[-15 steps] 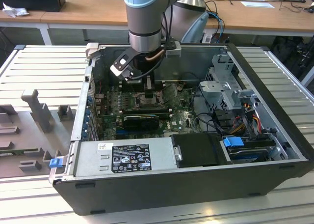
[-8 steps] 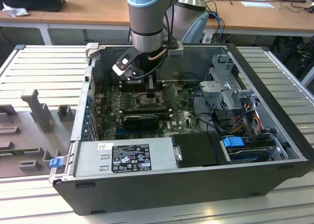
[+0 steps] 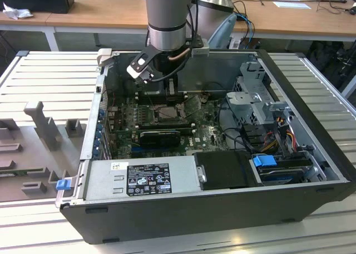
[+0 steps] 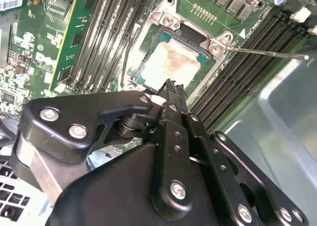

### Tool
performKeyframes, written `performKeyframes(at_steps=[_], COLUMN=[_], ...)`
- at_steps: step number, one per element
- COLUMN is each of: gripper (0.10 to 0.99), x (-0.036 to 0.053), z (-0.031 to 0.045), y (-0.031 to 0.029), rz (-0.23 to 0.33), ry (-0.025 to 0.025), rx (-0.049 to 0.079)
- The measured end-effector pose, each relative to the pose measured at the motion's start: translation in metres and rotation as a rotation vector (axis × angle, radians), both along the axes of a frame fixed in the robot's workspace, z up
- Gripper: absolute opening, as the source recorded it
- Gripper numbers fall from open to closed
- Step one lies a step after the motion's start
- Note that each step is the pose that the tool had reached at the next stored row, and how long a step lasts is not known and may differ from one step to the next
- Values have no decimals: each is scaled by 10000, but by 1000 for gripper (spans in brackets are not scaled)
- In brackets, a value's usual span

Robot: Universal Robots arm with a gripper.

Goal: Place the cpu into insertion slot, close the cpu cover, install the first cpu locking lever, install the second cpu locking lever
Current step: 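Close the cpu cover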

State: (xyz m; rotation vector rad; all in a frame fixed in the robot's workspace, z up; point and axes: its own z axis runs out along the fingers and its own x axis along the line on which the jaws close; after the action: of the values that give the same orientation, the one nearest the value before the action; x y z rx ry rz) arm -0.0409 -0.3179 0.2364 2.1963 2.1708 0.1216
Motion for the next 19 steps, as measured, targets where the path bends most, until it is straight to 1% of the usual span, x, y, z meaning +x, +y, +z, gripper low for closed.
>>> performKeyframes(at_steps=[3, 7, 8, 11, 13, 14, 17, 19], gripper=[106, 106, 106, 106, 106, 106, 106, 106], x=[6, 66, 68, 69, 69, 69, 79, 126], z=[5, 5, 6, 48, 97, 110, 119, 119], y=[0, 0, 0, 0, 0, 0, 0, 0], rz=[0, -5, -4, -6, -6, -5, -3, -6], ry=[-1, 0, 1, 1, 0, 0, 3, 10], rx=[3, 1, 0, 0, 1, 1, 2, 1])
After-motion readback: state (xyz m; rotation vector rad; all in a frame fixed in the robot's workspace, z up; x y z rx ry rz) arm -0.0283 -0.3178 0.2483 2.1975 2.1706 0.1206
